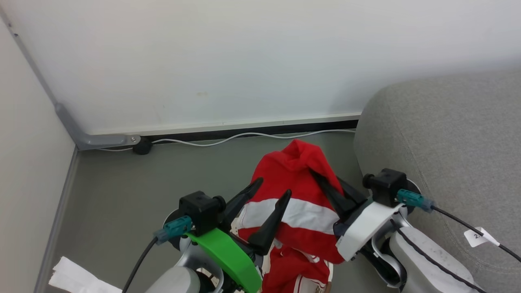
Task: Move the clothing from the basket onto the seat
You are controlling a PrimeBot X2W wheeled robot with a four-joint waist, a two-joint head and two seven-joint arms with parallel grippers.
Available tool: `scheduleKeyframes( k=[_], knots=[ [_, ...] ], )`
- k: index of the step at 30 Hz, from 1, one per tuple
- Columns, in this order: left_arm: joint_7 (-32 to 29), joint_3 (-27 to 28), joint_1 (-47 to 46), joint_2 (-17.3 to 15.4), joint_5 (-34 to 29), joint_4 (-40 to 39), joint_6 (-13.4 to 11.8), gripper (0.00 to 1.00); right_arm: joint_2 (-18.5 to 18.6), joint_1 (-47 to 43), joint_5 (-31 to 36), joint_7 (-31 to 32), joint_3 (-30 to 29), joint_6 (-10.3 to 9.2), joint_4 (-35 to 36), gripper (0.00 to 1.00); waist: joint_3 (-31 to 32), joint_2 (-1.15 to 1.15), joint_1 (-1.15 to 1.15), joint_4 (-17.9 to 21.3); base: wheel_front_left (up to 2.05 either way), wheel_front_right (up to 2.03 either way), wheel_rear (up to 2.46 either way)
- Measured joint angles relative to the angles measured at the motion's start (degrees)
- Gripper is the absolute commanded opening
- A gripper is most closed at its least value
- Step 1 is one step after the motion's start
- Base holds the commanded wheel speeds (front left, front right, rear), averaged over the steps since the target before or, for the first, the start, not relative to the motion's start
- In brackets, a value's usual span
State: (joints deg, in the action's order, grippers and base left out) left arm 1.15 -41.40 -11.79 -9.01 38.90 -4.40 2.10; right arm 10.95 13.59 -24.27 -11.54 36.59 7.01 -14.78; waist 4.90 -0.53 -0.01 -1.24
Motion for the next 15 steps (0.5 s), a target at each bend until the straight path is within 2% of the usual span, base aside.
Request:
scheduleKeyframes(
  k=[9,15],
  knots=[
    [0.08,-1.82,1.71,-0.07,0.09,-2.81,-0.19,1.0,2.77,-0.48,-0.16,-0.09,-4.03,-3.09,3.74,0.0,-1.99,0.0,0.0,5.84,0.0,0.0,0.0],
    [-0.6,-3.05,1.76,0.09,-0.04,-4.77,-0.16,1.0,3.78,-2.6,-0.97,-0.11,-5.79,-4.28,6.42,0.0,-4.12,0.0,0.0,10.19,0.0,0.0,0.0]
  ],
)
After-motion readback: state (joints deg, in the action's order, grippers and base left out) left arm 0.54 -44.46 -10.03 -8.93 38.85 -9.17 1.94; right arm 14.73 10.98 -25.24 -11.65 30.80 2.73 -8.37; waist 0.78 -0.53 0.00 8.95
